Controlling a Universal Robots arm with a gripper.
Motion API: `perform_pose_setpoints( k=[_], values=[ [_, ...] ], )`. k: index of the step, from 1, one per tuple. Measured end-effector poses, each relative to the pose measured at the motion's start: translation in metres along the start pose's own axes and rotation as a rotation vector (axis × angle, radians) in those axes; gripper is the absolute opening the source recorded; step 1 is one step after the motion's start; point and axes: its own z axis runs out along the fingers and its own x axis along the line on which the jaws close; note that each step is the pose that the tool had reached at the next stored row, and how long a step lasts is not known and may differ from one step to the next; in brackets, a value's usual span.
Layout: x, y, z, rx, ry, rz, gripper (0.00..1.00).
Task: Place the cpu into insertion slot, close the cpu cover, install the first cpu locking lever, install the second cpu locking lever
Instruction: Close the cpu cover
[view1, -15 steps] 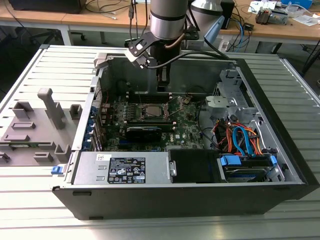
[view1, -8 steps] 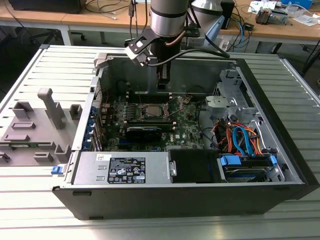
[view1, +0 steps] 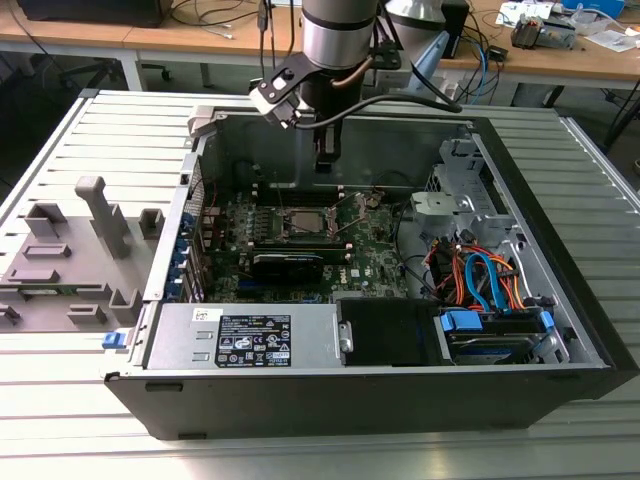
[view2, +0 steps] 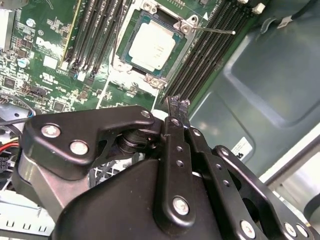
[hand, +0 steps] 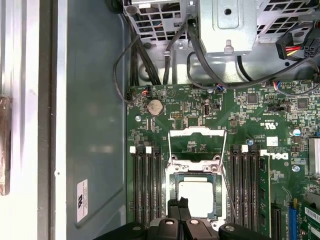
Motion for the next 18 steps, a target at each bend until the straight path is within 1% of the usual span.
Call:
perform_pose_setpoints(
  k=[7,9,10,11,12,15,16,17,18],
  values=[
    [0.0003,0.0003,-0.005,0.0006,0.0252,0.0,0.11],
    [0.0004,0.0005,-0.0073,0.0009,0.0368,0.0,0.11],
    [0.0005,0.0006,-0.0087,0.0012,0.0451,0.0,0.11],
    [0.0005,0.0007,-0.0097,0.0013,0.0512,0.0,0.11],
    [0.0005,0.0008,-0.0107,0.0014,0.0565,0.0,0.11],
    [0.0006,0.0009,-0.0125,0.0016,0.0677,0.001,0.11],
    [0.0007,0.0011,-0.0135,0.0017,0.073,0.001,0.11],
    [0.0008,0.0013,-0.0149,0.0021,0.0818,0.001,0.11],
    [0.0009,0.0014,-0.0159,0.0024,0.088,0.001,0.11]
  ],
)
